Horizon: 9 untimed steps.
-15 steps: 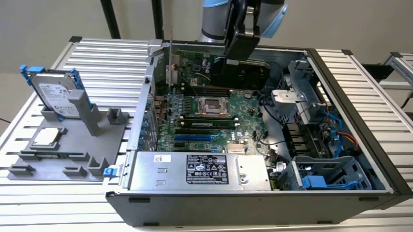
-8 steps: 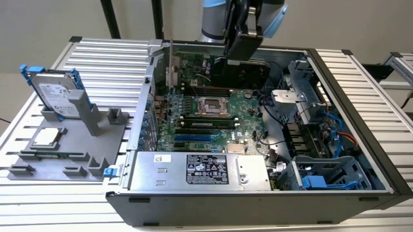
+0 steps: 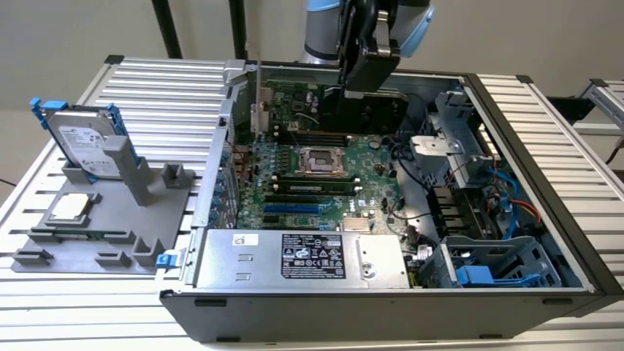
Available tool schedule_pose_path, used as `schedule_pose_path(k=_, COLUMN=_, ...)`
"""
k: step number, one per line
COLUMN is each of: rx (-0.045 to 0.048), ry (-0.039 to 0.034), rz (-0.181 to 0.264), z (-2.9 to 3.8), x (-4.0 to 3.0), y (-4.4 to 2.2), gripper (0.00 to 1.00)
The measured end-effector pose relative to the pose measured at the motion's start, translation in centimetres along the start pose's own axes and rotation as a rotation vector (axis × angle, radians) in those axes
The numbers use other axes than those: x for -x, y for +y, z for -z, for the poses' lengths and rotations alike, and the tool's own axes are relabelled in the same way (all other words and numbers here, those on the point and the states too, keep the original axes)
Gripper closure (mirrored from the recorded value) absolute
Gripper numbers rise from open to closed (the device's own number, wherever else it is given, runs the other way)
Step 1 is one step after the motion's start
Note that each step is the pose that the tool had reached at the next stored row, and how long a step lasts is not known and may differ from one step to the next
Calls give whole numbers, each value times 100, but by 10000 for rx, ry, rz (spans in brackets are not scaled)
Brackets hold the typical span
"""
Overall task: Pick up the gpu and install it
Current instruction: 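Insert the gpu into the slot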
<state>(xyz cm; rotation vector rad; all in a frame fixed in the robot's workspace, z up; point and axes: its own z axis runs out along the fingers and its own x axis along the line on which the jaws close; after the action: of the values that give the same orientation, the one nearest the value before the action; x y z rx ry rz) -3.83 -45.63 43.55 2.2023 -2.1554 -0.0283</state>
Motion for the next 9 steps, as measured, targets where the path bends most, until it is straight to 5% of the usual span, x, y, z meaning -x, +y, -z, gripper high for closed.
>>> schedule_pose_path(k=9, rx=-130, ry=-21, rz=-444, z=-62, x=29, y=-4, gripper=100)
